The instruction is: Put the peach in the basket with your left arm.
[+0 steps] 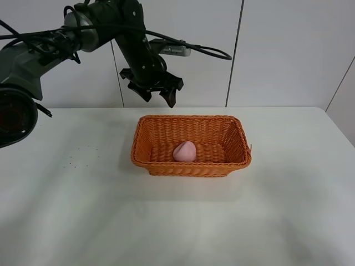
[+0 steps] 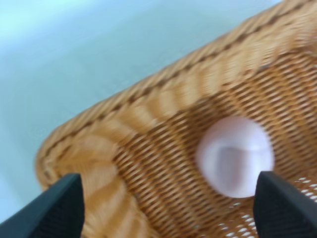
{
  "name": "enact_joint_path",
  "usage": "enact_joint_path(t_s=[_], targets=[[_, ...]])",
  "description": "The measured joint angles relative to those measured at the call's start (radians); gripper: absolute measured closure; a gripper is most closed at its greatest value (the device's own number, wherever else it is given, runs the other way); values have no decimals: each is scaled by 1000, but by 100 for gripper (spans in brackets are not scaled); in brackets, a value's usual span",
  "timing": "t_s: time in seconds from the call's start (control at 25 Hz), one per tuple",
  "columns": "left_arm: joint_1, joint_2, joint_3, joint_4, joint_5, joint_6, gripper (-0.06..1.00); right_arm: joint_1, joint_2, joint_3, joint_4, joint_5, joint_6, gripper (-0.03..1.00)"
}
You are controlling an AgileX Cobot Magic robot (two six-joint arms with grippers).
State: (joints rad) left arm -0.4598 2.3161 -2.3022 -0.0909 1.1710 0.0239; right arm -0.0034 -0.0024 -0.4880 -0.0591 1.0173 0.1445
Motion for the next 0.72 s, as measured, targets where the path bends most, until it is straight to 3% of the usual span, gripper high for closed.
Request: enact_joint_path(t_s=[0.16,0.48,0.72], targets=[[79,1,41,36,-1,20,13,0,0,0,0,0,0,27],[341,1,102,91,-1,49,13,0,0,0,0,0,0,27],[451,1,115,91,-1,36,13,0,0,0,0,0,0,27]])
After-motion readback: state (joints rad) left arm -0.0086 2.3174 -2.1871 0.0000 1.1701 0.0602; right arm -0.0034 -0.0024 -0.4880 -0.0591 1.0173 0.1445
